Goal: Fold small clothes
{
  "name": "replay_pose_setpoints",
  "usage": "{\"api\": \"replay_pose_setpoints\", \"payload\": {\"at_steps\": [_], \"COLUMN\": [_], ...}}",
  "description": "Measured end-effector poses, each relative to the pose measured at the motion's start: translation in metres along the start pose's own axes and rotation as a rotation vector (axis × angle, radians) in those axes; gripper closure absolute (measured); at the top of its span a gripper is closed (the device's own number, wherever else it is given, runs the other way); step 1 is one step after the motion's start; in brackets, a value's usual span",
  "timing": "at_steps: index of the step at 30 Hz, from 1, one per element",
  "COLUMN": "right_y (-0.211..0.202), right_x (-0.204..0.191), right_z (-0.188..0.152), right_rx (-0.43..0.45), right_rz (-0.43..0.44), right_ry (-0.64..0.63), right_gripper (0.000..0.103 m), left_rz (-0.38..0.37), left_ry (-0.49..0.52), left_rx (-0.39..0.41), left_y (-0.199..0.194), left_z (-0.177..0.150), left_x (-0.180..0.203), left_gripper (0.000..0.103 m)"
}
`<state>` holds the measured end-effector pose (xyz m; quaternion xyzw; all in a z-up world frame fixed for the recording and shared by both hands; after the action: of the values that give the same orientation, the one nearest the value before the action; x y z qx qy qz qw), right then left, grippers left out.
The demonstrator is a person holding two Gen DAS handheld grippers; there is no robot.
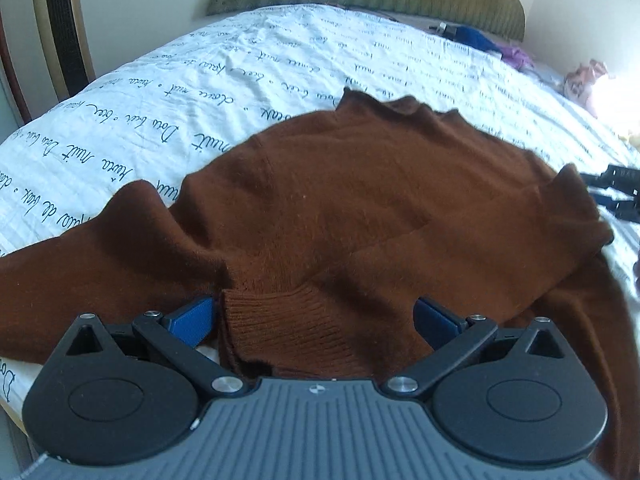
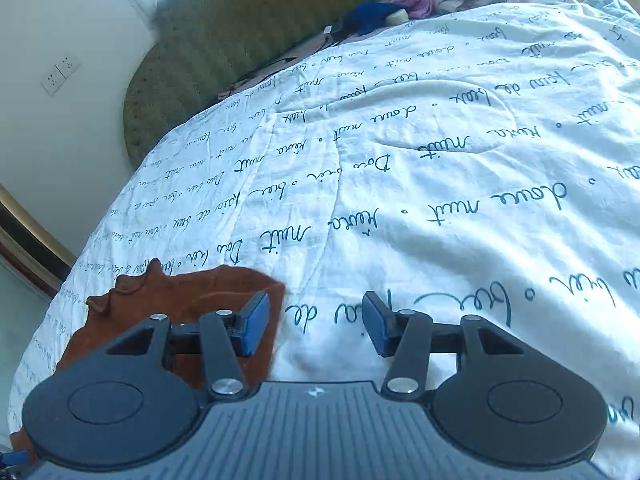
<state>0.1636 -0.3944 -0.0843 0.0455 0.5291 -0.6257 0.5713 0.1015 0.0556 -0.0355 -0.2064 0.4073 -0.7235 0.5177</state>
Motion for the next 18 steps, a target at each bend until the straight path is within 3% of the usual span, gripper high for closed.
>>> {"api": "replay_pose_setpoints", "payload": {"at_steps": [1, 3, 8, 9, 10, 14, 16, 18], "right_y": [0.004, 0.01, 0.021, 0.023, 0.025, 0.007, 0.0, 0.009], "right_x": [-0.001, -0.002, -0.021, -0.024, -0.031, -0.044, -0.04, -0.03], "right_z": [0.001, 0.001, -0.016, -0.02, -0.024, -0.018, -0.006, -0.002], "right_rx": [0.0, -0.025, -0.132, -0.132, -0.114, -0.008, 0.014, 0.006], "right_rz": [-0.016, 0.002, 0.092, 0.084, 0.049, -0.035, -0.039, -0.103], "right_ry": [-0.015, 0.007, -0.034, -0.06, -0.117, -0.243, -0.233, -0.246], "right_gripper": [0.06, 0.077, 0.077, 0.083, 0.098, 0.1, 0.1, 0.099], "left_rz": [0.01, 0.023, 0.033, 0.033, 0.034, 0.045, 0.046, 0.053], "left_ry": [0.011, 0.022, 0.0, -0.005, -0.007, 0.003, 0.018, 0.042], "left_rx": [-0.01, -0.031, -0.026, -0.029, -0.033, -0.037, -0.033, -0.036], "left_y": [0.004, 0.01, 0.011, 0.011, 0.012, 0.011, 0.014, 0.023], "left_z": [-0.003, -0.01, -0.016, -0.016, -0.015, -0.009, -0.006, -0.006], "left_x": [0.001, -0.002, -0.014, -0.015, -0.016, -0.014, -0.012, -0.011], "left_gripper": [0.0, 0.0, 0.0, 0.0, 0.0, 0.0, 0.0, 0.0]}}
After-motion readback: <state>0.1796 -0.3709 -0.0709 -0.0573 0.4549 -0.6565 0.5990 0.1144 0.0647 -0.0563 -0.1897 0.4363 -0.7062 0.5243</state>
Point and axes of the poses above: each gripper's, at about its wrist camera, not at the fingertips, and y roughly the way its jaws point, x to its right, z to its top, the point moved 3 cm from there along y, roughly the way its jaws point, and after that the axes turned 15 degrees about y, right-handed, at the moved point
